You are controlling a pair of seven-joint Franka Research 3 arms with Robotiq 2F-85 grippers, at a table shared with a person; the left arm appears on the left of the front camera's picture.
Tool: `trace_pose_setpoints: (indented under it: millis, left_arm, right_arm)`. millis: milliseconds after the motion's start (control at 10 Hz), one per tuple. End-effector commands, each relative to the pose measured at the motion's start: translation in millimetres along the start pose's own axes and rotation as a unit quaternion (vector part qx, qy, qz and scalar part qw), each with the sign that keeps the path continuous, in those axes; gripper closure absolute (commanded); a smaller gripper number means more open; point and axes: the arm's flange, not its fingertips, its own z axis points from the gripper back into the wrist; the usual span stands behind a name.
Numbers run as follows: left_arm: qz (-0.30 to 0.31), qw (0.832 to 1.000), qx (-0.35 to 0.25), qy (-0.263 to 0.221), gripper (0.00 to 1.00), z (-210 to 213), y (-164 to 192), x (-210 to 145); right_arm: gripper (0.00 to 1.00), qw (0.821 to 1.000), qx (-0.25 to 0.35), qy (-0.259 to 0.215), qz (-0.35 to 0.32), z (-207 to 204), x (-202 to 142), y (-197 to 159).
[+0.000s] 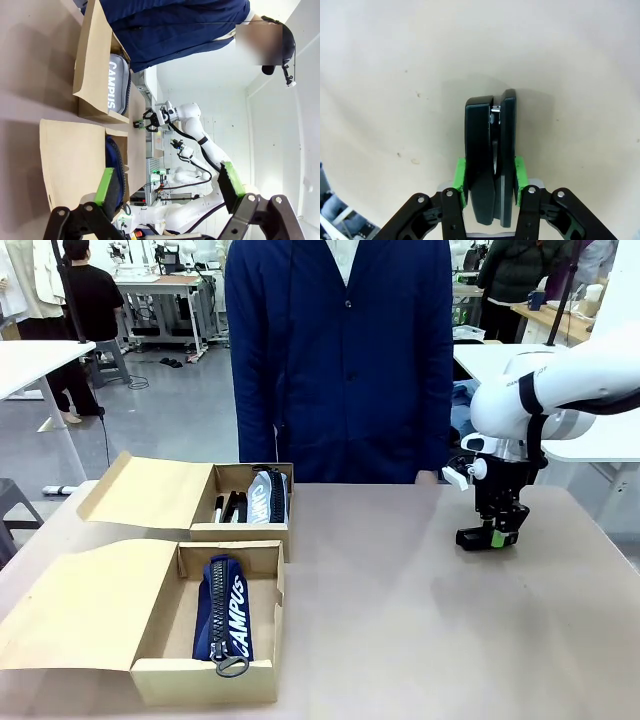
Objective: Place items inside the box.
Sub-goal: Pick up a Pencil pouch or Stapler and place it inside the Mailer Box closest to the robot.
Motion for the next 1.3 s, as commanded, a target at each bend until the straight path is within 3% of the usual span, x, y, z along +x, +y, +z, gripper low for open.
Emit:
trace_pose_setpoints:
  millis: [0, 100, 200, 300, 600, 700, 800, 1000, 1100, 1200]
  left_arm:
    - [-0.010, 1.000, -0.009, -0.003, 0.00, -1.3, -0.5, -5.3]
    - [-0.010, 1.000, -0.009, -0.003, 0.00, -1.3, -0.5, -5.3]
    - [-0.010, 1.000, -0.009, -0.003, 0.00, -1.3, -0.5, -5.3]
    - [-0.010, 1.000, -0.009, -0.003, 0.00, -1.3, -0.5, -5.3]
    - [-0.010, 1.000, -0.009, -0.003, 0.00, -1.3, -0.5, -5.3]
    - [-0.010, 1.000, -0.009, -0.003, 0.00, -1.3, -0.5, -5.3]
    - [-0.010, 1.000, -0.009, -0.003, 0.00, -1.3, -0.5, -5.3]
    - [-0.010, 1.000, -0.009, -0.003, 0.00, -1.3, -0.5, -5.3]
    - [-0.010, 1.000, -0.009, -0.003, 0.00, -1.3, -0.5, -5.3]
    - [-0.010, 1.000, -0.009, -0.003, 0.00, -1.3, -0.5, -5.3]
  right_arm:
    - [1.00, 0.989, 0.014, -0.024, -0.147, 20.1, 7.3, 27.8]
    - [1.00, 0.957, 0.043, -0.047, -0.283, 34.4, 17.8, 56.0]
    - [1.00, 0.938, 0.082, -0.098, -0.321, 44.4, 31.1, 90.5]
    - [1.00, 0.906, 0.118, -0.118, -0.388, 45.7, 36.9, 123.1]
    - [1.00, 0.842, 0.190, -0.207, -0.460, 27.1, 29.4, 184.8]
    - [0.65, 0.831, 0.186, -0.226, -0.474, 28.9, 10.0, 185.3]
    - [0.65, 0.870, 0.188, -0.144, -0.433, 31.9, 38.6, 176.5]
    - [0.65, 0.870, 0.188, -0.144, -0.433, 31.9, 38.6, 176.5]
    - [0.58, 0.852, 0.201, -0.174, -0.450, 25.3, 25.7, 186.4]
    - [0.58, 0.788, 0.272, -0.217, -0.508, 20.9, 35.8, 162.1]
